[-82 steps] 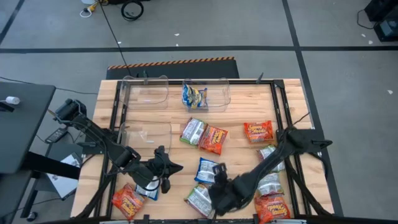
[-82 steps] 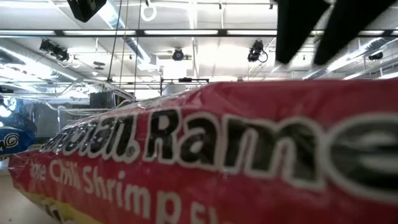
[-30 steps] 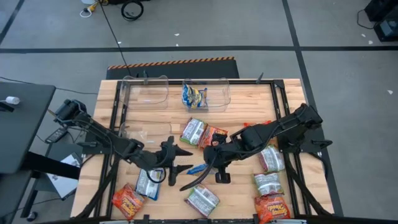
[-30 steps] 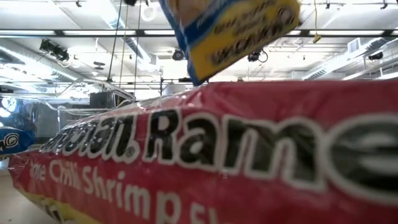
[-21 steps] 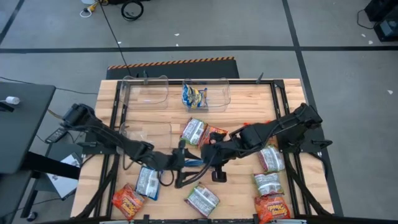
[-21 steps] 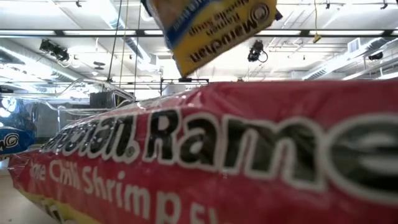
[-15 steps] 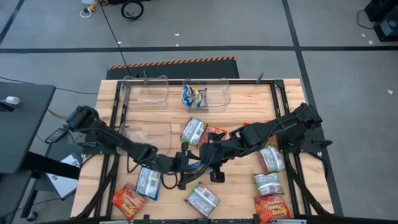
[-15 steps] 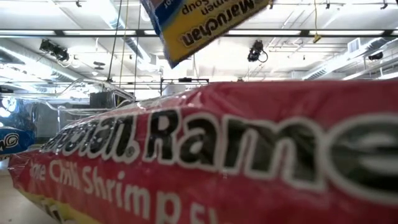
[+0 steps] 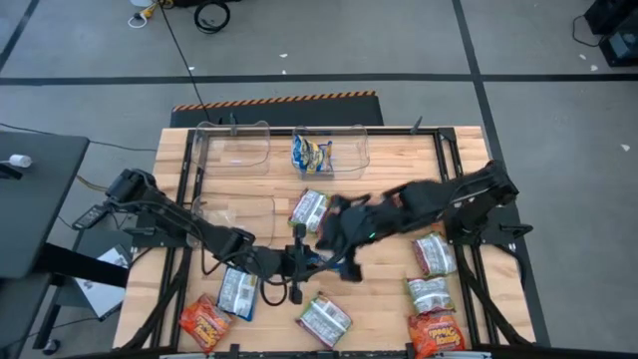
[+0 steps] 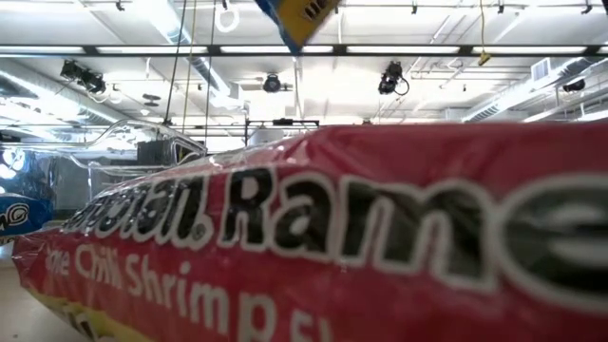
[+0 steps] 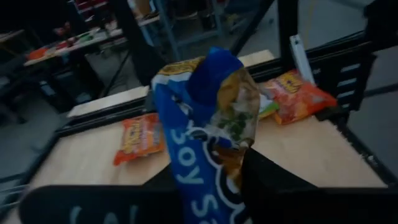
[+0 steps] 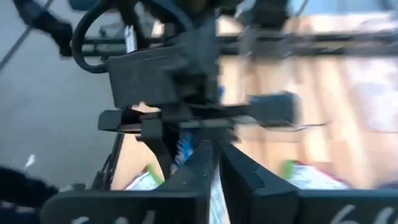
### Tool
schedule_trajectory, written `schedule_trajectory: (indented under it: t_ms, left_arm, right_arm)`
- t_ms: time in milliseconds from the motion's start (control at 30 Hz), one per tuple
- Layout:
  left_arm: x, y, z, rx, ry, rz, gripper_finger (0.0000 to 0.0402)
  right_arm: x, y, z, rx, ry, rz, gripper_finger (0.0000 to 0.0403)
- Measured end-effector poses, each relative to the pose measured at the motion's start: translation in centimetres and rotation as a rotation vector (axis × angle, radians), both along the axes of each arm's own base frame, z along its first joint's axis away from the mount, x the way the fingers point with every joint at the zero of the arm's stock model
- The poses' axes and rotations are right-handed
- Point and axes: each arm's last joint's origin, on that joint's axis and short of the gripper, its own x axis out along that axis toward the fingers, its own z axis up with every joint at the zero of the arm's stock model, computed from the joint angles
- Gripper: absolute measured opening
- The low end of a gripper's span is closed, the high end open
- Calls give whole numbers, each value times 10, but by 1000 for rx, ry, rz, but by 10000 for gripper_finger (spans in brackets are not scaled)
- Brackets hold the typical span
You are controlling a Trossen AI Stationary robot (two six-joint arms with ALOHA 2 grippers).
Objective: Sort Maruchan noodles
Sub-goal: Put the blue noodle pack into the right transparent bin
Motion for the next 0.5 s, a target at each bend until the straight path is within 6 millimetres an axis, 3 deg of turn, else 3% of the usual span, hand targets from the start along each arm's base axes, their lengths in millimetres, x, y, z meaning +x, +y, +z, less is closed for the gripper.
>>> schedule_trajectory:
  t_ms: [100,200,367,500]
  left_arm:
    - [-7,5,30,5,-16,27,64]
    - [-20,12,65,-19,-86,50,69]
    - [-51,29,123,-23,-291,62,66]
    - [-72,37,152,128,-435,-13,63]
  right_arm:
    - [-29,-8,29,-50,-34,-60,65]
    - [-62,-11,40,-104,-19,-151,94]
    - [-92,-5,17,-138,-11,-350,138]
    - [-88,5,-13,15,-127,-531,169]
